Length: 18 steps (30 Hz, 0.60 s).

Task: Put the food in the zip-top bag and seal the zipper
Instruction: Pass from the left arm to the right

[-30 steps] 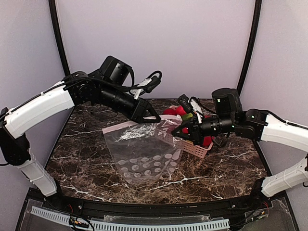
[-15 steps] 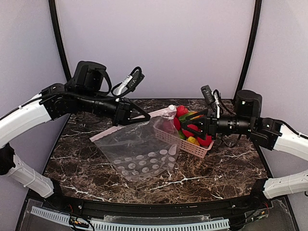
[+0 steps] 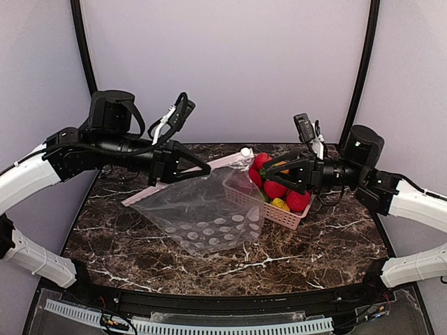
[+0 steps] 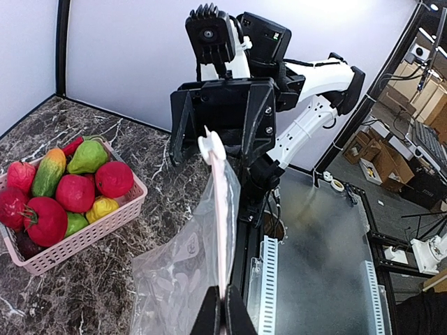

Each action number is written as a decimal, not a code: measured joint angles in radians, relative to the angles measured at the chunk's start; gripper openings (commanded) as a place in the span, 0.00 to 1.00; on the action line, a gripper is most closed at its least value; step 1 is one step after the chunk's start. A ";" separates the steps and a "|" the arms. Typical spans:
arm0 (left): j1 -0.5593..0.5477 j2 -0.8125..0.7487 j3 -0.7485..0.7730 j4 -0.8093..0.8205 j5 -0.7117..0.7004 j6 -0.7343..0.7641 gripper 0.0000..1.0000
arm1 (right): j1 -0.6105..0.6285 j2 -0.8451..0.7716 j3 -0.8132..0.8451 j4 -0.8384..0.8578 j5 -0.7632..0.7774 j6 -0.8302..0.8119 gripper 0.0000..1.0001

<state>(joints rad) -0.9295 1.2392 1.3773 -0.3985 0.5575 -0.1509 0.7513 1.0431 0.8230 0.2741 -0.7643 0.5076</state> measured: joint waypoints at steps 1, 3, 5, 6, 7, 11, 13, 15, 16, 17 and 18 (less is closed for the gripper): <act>0.000 0.000 -0.008 0.007 0.005 -0.003 0.01 | 0.002 0.008 0.006 0.008 -0.012 0.001 0.55; 0.000 0.000 -0.023 0.017 0.016 -0.008 0.00 | 0.009 0.026 0.027 0.013 -0.033 0.004 0.55; 0.000 0.001 -0.031 0.027 0.028 -0.013 0.01 | 0.014 0.035 0.042 0.016 -0.045 0.003 0.52; 0.000 0.001 -0.032 0.030 0.031 -0.014 0.01 | 0.016 0.037 0.046 0.018 -0.048 0.003 0.51; 0.000 0.002 -0.032 0.034 0.037 -0.017 0.01 | 0.019 0.040 0.052 0.019 -0.053 0.004 0.50; 0.000 0.002 -0.032 0.050 0.051 -0.021 0.01 | 0.027 0.059 0.069 0.023 -0.069 0.003 0.45; 0.000 0.002 -0.032 0.055 0.055 -0.024 0.01 | 0.033 0.069 0.071 0.026 -0.074 0.002 0.42; 0.000 0.002 -0.033 0.060 0.056 -0.027 0.01 | 0.042 0.079 0.074 0.026 -0.081 0.003 0.41; 0.000 0.002 -0.034 0.061 0.057 -0.029 0.01 | 0.045 0.085 0.077 0.026 -0.085 0.003 0.41; 0.000 0.002 -0.036 0.062 0.059 -0.031 0.01 | 0.049 0.090 0.082 0.026 -0.092 0.004 0.40; 0.000 0.003 -0.037 0.062 0.060 -0.033 0.01 | 0.052 0.095 0.086 0.025 -0.096 0.003 0.40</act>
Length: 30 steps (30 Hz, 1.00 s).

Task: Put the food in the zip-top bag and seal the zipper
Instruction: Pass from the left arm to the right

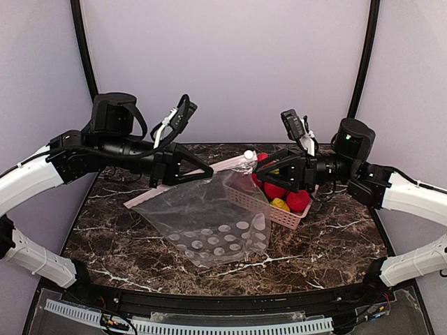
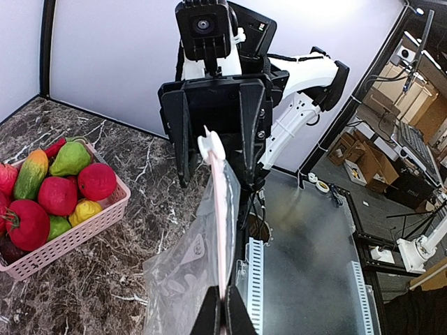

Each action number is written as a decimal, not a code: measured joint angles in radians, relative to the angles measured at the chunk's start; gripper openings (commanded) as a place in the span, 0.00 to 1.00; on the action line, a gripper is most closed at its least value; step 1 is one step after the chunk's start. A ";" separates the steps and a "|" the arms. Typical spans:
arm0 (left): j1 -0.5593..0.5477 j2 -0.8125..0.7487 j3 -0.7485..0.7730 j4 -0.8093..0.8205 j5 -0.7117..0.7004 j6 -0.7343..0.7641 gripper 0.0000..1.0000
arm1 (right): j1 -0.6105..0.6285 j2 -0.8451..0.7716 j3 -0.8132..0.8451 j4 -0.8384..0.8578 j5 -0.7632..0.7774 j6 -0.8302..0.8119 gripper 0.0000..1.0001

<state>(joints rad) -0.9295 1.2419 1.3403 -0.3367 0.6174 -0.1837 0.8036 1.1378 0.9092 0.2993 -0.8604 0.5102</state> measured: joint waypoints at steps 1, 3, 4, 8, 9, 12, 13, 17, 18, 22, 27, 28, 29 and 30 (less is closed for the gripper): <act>0.000 0.001 -0.001 0.000 0.000 -0.002 0.01 | 0.003 0.004 0.005 0.000 -0.005 0.000 0.40; 0.000 0.002 -0.002 0.000 0.003 -0.004 0.01 | 0.008 0.008 0.011 0.002 -0.012 0.000 0.41; 0.000 0.002 -0.003 0.000 0.003 -0.006 0.01 | 0.009 0.008 0.012 0.004 -0.015 0.001 0.40; 0.000 0.002 -0.010 0.008 0.004 -0.011 0.01 | 0.012 0.008 0.013 0.016 -0.019 0.004 0.34; 0.000 0.002 -0.013 0.010 0.005 -0.011 0.01 | 0.012 0.009 0.013 0.017 -0.019 0.005 0.33; 0.000 0.002 -0.019 0.012 0.006 -0.013 0.01 | 0.013 0.011 0.013 0.024 -0.019 0.009 0.31; 0.000 0.002 -0.019 0.013 0.007 -0.013 0.01 | 0.013 0.012 0.013 0.027 -0.019 0.011 0.31; 0.000 0.002 -0.020 0.014 0.011 -0.014 0.01 | 0.013 0.018 0.013 0.039 -0.018 0.017 0.29; 0.000 0.002 -0.020 0.014 0.011 -0.014 0.01 | 0.013 0.019 0.013 0.040 -0.018 0.019 0.27; 0.000 0.002 -0.021 0.014 0.014 -0.015 0.01 | 0.014 0.021 0.013 0.049 -0.018 0.029 0.13; 0.000 0.002 -0.021 0.012 0.013 -0.014 0.01 | 0.018 0.020 0.012 0.072 -0.019 0.038 0.00; 0.000 0.002 -0.021 0.011 0.011 -0.014 0.01 | 0.019 0.020 0.012 0.072 -0.018 0.043 0.00; 0.000 0.002 -0.021 0.010 0.010 -0.014 0.02 | 0.019 0.019 0.011 0.071 -0.018 0.042 0.00; 0.000 0.002 -0.021 0.007 0.010 -0.014 0.07 | 0.019 0.019 0.011 0.069 -0.016 0.041 0.00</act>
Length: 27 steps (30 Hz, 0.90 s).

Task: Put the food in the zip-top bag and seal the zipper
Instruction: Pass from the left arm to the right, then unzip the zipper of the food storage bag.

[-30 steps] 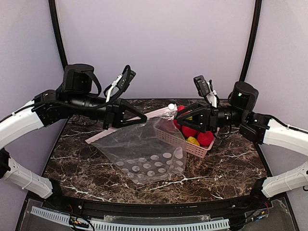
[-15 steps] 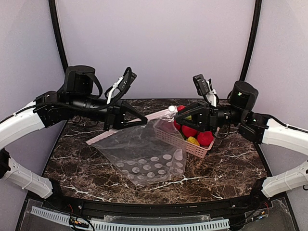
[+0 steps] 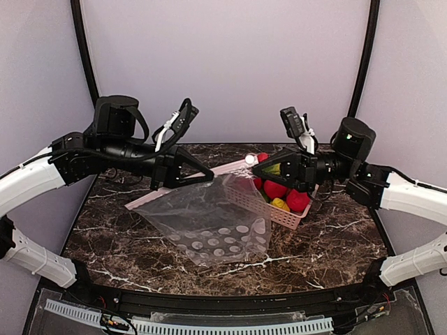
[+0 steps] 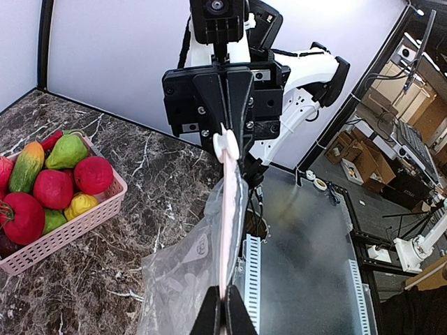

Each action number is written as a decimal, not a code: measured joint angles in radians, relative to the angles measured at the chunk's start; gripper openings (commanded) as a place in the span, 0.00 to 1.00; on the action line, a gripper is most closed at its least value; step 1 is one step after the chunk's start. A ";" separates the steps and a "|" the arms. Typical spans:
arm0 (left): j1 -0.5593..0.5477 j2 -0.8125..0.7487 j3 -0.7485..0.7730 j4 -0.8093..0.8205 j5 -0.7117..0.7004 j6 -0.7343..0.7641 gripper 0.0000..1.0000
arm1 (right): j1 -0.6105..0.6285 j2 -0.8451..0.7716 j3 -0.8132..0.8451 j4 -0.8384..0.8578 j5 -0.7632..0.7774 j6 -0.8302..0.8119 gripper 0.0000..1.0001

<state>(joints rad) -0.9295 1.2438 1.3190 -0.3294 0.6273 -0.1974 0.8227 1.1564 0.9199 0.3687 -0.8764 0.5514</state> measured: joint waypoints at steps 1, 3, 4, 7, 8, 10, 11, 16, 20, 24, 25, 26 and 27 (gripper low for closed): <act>0.000 0.000 0.000 -0.001 0.000 0.000 0.23 | 0.000 -0.001 -0.001 -0.004 0.003 -0.001 0.00; 0.000 0.000 0.000 -0.002 0.000 0.002 0.45 | 0.000 -0.002 -0.002 -0.017 0.008 -0.011 0.00; 0.000 0.000 0.000 -0.003 0.000 0.000 0.50 | 0.000 -0.003 -0.002 -0.030 0.013 -0.019 0.00; 0.000 0.013 0.013 -0.007 0.004 -0.012 0.65 | 0.002 -0.004 -0.002 -0.083 0.029 -0.052 0.00; 0.000 0.027 0.027 -0.007 0.009 -0.023 0.67 | 0.003 -0.004 -0.002 -0.105 0.036 -0.066 0.00; 0.000 0.057 0.056 0.001 0.017 -0.032 0.67 | 0.005 -0.004 0.000 -0.143 0.048 -0.089 0.00; 0.000 0.079 0.074 0.007 0.024 -0.040 0.66 | 0.005 -0.004 0.002 -0.164 0.053 -0.101 0.00; 0.000 0.159 0.124 0.026 0.047 -0.054 0.59 | 0.006 -0.004 0.003 -0.215 0.067 -0.128 0.00; 0.000 0.212 0.143 0.049 0.076 -0.069 0.53 | 0.009 -0.004 0.003 -0.230 0.072 -0.133 0.00; 0.000 0.239 0.163 0.059 0.097 -0.078 0.46 | 0.010 -0.004 0.003 -0.235 0.073 -0.135 0.00; 0.000 0.243 0.167 0.063 0.100 -0.077 0.43 | 0.010 -0.004 0.003 -0.235 0.073 -0.135 0.00; 0.000 0.246 0.169 0.067 0.103 -0.079 0.42 | 0.010 -0.004 0.003 -0.235 0.073 -0.136 0.00; 0.000 0.248 0.171 0.071 0.108 -0.080 0.39 | 0.010 -0.004 0.003 -0.235 0.073 -0.136 0.00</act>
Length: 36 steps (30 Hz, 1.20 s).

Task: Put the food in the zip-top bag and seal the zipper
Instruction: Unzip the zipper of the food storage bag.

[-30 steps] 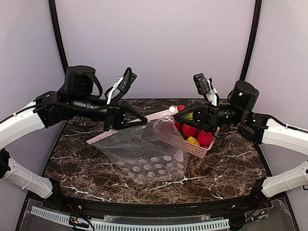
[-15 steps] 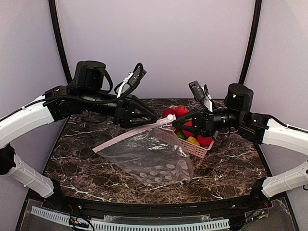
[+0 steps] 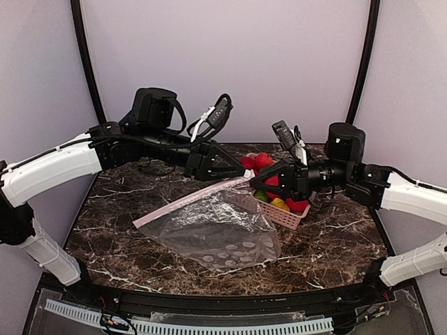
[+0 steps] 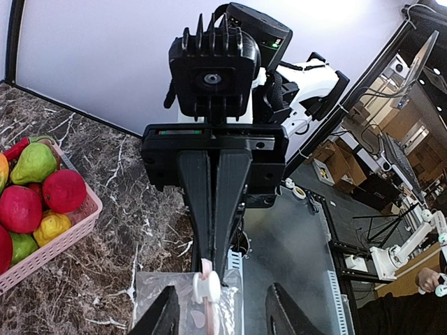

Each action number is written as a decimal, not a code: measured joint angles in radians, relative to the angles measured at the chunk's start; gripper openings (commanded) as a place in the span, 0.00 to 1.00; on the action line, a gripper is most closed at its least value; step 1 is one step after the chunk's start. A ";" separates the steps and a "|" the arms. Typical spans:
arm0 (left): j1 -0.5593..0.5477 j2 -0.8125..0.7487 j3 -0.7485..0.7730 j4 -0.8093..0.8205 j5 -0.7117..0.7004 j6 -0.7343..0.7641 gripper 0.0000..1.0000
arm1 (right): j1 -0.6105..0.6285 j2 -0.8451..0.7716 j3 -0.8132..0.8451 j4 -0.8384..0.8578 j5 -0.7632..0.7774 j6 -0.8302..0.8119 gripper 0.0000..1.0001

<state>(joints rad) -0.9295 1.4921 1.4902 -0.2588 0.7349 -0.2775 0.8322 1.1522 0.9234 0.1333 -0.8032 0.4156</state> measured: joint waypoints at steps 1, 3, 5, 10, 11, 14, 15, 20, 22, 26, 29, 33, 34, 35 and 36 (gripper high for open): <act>0.000 0.002 0.000 0.004 0.006 -0.002 0.38 | 0.000 0.000 0.000 0.000 0.000 0.000 0.00; 0.000 0.008 0.000 0.007 0.013 -0.006 0.34 | 0.000 0.000 0.000 0.000 0.000 0.000 0.00; 0.000 0.016 0.000 0.013 0.020 -0.012 0.32 | 0.000 0.000 0.000 0.000 0.000 0.000 0.00; 0.000 0.027 0.000 0.026 0.036 -0.021 0.28 | 0.000 0.000 0.000 0.000 0.000 -0.002 0.00; 0.000 0.028 0.000 0.027 0.040 -0.022 0.26 | 0.000 0.000 0.000 0.000 0.000 -0.003 0.00; 0.000 0.031 0.000 0.028 0.047 -0.027 0.22 | 0.000 0.000 0.000 -0.001 0.003 -0.008 0.00; 0.000 0.032 0.000 0.029 0.048 -0.029 0.20 | 0.000 0.000 0.000 -0.001 0.004 -0.010 0.00; 0.000 0.034 0.000 0.034 0.051 -0.033 0.07 | 0.000 0.000 0.000 -0.001 0.012 -0.012 0.00; 0.000 0.034 0.000 0.034 0.050 -0.038 0.02 | 0.000 0.000 0.000 -0.001 0.013 -0.013 0.00; 0.001 0.034 0.000 0.034 0.051 -0.039 0.01 | 0.000 -0.001 0.000 -0.003 0.017 -0.014 0.00; 0.001 0.034 0.000 0.034 0.050 -0.039 0.01 | 0.000 -0.002 0.000 -0.004 0.019 -0.014 0.00; 0.001 0.034 0.000 0.034 0.046 -0.038 0.01 | 0.000 -0.006 0.000 -0.008 0.033 -0.014 0.00; 0.001 0.034 0.000 0.035 0.042 -0.038 0.01 | 0.002 -0.009 -0.002 -0.009 0.040 -0.014 0.00; 0.001 0.034 0.000 0.037 0.037 -0.037 0.01 | 0.002 -0.013 -0.003 -0.010 0.049 -0.014 0.00; 0.001 0.034 0.000 0.039 0.032 -0.037 0.01 | 0.003 -0.018 -0.005 -0.011 0.062 -0.014 0.00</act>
<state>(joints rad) -0.9287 1.5261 1.4902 -0.2199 0.7673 -0.3145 0.8349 1.1339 0.9180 0.1223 -0.7414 0.4019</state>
